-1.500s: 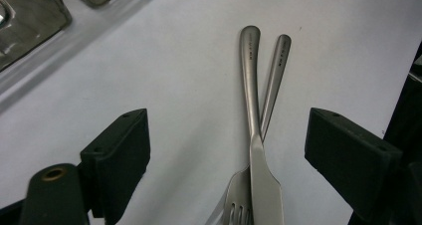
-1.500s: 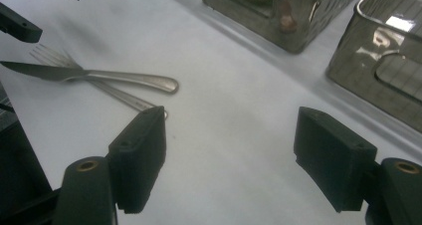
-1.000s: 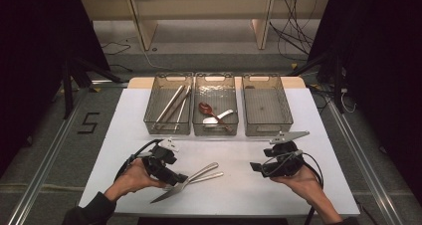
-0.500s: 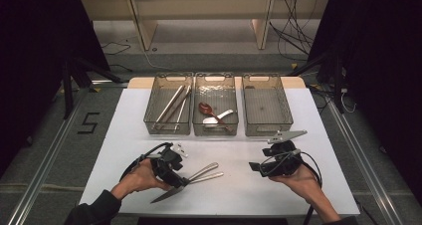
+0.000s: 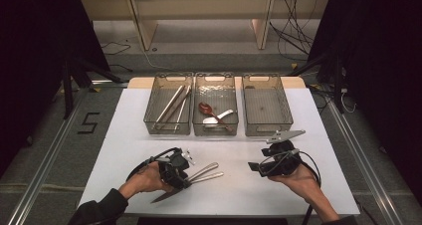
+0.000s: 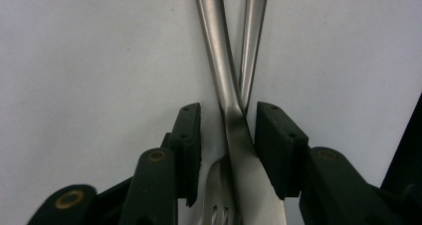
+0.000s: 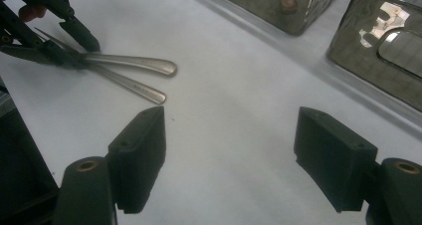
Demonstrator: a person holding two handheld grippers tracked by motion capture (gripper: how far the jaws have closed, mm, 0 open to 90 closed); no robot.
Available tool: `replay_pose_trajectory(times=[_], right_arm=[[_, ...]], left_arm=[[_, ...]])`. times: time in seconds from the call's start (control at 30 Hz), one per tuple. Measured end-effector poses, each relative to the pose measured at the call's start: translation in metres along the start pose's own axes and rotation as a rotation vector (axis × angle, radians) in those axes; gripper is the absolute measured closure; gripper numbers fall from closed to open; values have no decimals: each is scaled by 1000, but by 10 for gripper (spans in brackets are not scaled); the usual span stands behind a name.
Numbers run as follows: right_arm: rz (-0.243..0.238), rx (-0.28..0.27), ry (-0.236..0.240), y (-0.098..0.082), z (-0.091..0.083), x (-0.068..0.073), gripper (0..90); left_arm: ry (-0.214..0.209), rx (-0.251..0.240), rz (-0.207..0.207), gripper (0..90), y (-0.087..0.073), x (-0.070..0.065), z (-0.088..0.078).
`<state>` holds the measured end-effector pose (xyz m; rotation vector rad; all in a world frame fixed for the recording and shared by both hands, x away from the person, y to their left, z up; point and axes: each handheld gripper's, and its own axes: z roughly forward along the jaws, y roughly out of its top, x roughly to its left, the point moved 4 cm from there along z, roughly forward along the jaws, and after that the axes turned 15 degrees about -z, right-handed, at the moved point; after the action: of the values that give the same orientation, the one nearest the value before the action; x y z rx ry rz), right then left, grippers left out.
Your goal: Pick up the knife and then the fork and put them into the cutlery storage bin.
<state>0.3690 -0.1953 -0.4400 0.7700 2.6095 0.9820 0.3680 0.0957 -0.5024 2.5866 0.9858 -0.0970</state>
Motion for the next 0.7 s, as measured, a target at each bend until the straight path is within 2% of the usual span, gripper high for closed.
replay_pose_trajectory(times=[0.13, 0.27, 0.33, 0.43, 0.63, 0.7], right_arm=[[0, 1, -2, 0, 0, 0, 299], [6, 0, -2, 0, -1, 0, 299], [3, 0, -3, 0, -1, -1, 299], [3, 0, -3, 0, -1, 0, 300], [0, -3, -5, 0, -2, -1, 300], [0, -5, -5, 0, -2, -1, 301]], left_arm=[[33, 4, 16, 690, 1, -3, 1], [21, 17, 12, 727, 2, -2, 1], [14, 17, -11, 742, 3, -2, 0], [-34, 23, -65, 786, 3, 0, 0], [-3, 19, -43, 796, 3, -3, -1], [18, 15, -19, 797, 2, -5, -3]])
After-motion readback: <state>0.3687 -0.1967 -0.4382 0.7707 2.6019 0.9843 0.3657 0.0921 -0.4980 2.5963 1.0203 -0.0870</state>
